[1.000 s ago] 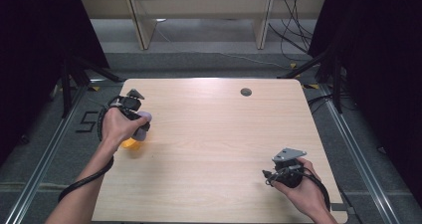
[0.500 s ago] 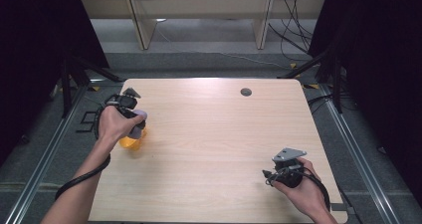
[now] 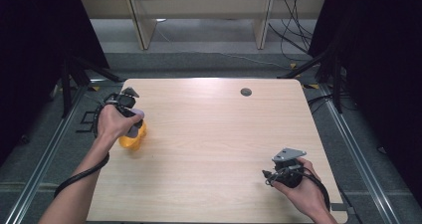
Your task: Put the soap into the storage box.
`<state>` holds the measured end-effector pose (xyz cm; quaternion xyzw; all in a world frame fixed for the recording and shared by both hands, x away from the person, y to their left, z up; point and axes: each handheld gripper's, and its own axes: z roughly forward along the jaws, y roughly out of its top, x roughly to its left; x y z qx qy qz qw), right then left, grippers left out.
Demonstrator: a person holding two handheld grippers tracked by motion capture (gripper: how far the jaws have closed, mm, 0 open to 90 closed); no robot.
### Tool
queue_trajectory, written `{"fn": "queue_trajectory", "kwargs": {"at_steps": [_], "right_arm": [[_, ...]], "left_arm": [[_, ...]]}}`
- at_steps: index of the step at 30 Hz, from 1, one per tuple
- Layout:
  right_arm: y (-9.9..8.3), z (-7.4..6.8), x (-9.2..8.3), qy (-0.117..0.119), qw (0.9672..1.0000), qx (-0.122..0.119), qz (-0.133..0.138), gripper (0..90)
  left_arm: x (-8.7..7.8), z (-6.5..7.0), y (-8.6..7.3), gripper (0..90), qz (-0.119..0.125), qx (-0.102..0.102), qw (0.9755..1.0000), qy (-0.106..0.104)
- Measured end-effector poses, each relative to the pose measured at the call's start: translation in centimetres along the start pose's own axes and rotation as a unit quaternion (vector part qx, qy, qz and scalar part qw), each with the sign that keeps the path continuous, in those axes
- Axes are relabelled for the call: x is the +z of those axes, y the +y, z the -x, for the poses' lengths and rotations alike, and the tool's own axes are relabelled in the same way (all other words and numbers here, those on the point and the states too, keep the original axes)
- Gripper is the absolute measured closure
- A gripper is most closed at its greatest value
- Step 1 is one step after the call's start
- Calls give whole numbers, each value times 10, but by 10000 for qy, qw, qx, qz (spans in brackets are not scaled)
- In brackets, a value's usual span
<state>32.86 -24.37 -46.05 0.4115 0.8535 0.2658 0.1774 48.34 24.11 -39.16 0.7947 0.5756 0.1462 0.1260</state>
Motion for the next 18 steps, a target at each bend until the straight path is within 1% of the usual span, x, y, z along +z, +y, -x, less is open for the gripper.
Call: {"fn": "queue_trajectory", "kwargs": {"at_steps": [3,4,5,6,7,8,9,10,11,12,15,18], "right_arm": [[0,0,0,1,10000,-4,-1,446],[0,1,1,-13,10000,-61,22,446],[0,1,1,-17,10000,-66,27,446],[0,1,1,-15,10000,-67,25,446],[0,0,0,3,10000,1,-3,446],[0,0,0,5,10000,-5,-3,446],[0,0,0,5,10000,-3,-2,446],[0,0,0,5,10000,-3,-2,446],[0,0,0,1,10000,5,16,446],[0,0,0,1,10000,5,16,446],[0,0,0,1,10000,6,13,446],[0,0,0,1,10000,8,16,446]], "left_arm": [[3,-1,0,493,-36,38,9999,123],[4,0,0,493,-14,52,9998,216],[4,0,0,493,-14,52,9998,216],[5,1,0,493,-63,81,9995,299],[5,1,0,493,-63,81,9995,299],[8,0,-2,492,26,85,9995,306],[8,0,-2,492,26,85,9995,306],[8,0,-1,492,-88,98,9994,324],[11,1,-2,492,28,28,9995,320],[11,1,-2,492,28,28,9995,320],[13,1,-3,492,-15,94,9991,423],[15,1,-4,492,19,91,9991,409]]}}
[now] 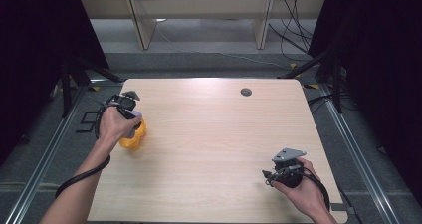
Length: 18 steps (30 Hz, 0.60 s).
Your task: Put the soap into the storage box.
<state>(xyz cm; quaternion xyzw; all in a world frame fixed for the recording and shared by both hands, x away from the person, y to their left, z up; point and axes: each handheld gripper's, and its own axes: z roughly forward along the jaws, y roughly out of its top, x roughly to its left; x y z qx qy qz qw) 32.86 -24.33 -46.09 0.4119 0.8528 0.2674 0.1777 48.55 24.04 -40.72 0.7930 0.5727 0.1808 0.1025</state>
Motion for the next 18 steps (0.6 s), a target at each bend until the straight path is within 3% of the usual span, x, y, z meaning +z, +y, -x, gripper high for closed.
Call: {"fn": "queue_trajectory", "kwargs": {"at_steps": [18], "right_arm": [[0,0,0,18,10000,-14,-36,445]], "left_arm": [[16,1,-4,492,-116,116,9999,29]]}}
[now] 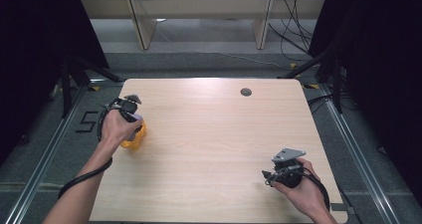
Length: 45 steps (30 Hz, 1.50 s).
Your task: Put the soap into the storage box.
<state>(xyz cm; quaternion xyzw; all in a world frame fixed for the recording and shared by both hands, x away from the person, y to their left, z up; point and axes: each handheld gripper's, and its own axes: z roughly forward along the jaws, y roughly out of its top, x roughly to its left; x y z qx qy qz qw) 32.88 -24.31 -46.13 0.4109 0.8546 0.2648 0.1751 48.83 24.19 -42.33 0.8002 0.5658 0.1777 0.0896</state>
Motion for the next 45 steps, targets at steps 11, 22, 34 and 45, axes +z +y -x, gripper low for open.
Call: {"fn": "queue_trajectory", "kwargs": {"at_steps": [11,22,34,45], "right_arm": [[0,0,1,17,10000,-52,14,444],[-1,1,2,11,10000,-92,0,443],[-1,0,2,31,10000,-82,-14,442],[0,0,2,50,10000,-16,-54,442]], "left_arm": [[7,-2,-2,492,-20,-63,10000,-20],[15,-2,-2,491,-103,-70,9998,-122],[20,-6,-2,489,-185,-169,9995,-175],[19,-8,0,482,-357,-252,9987,-256]]}}
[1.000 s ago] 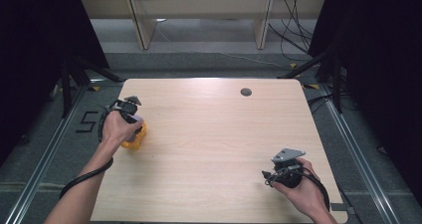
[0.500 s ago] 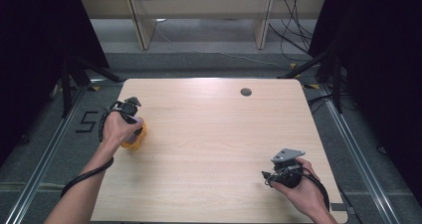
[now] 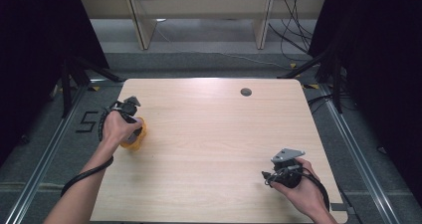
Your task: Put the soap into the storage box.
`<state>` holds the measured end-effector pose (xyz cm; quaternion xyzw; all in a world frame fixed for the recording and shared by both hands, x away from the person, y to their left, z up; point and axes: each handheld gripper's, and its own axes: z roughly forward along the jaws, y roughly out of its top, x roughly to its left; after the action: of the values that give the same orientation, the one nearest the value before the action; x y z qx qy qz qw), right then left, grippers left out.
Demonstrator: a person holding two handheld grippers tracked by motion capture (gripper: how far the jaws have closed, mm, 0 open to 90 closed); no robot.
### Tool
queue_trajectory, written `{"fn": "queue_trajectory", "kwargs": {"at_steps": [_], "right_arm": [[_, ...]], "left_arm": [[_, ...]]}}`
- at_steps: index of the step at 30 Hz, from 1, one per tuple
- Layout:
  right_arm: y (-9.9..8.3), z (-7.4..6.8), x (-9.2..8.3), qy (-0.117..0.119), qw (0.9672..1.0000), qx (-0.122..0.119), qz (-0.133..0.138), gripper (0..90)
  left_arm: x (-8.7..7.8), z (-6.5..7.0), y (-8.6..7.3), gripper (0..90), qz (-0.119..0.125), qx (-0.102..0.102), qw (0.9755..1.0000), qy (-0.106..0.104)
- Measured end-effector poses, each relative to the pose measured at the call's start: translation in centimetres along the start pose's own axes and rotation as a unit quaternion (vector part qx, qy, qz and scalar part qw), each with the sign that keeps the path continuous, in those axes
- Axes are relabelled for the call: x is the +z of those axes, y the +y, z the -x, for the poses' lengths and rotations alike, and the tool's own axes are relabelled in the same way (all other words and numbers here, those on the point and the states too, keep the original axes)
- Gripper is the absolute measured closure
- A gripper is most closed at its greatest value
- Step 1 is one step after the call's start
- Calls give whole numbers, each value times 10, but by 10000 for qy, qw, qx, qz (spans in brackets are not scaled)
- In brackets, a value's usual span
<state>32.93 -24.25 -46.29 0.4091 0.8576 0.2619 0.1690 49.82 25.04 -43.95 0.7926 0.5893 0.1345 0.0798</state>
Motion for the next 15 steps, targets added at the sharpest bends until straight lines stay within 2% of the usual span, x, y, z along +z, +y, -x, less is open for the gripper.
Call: {"fn": "queue_trajectory", "kwargs": {"at_steps": [3,4,5,7,8,9,10,13,14,15], "right_arm": [[0,0,0,3,10000,8,-1,441],[0,1,0,-7,10000,-43,14,441],[0,1,0,-7,10000,-43,14,441],[0,0,0,4,10000,9,-6,441],[0,1,0,-17,10000,-52,14,441],[0,1,0,-17,10000,-58,16,441],[0,1,0,-17,10000,-56,16,441],[0,1,0,-11,10000,-41,10,441],[0,0,0,0,10000,4,-5,441],[0,1,0,-23,10000,-58,17,441]], "left_arm": [[0,-2,-1,454,108,-47,9999,-51],[-4,-3,-1,455,352,-162,9992,-17],[-4,-3,-1,450,352,-162,9992,-17],[-12,-6,0,445,463,-192,9987,28],[-20,-7,0,445,548,-214,9983,23],[-20,-7,0,445,548,-214,9983,23],[-29,-8,-1,448,666,-179,9976,36],[-36,-7,-3,454,700,-175,9974,52],[-39,-6,-4,454,745,-206,9970,12],[-42,-7,-6,454,771,-161,9969,-24]]}}
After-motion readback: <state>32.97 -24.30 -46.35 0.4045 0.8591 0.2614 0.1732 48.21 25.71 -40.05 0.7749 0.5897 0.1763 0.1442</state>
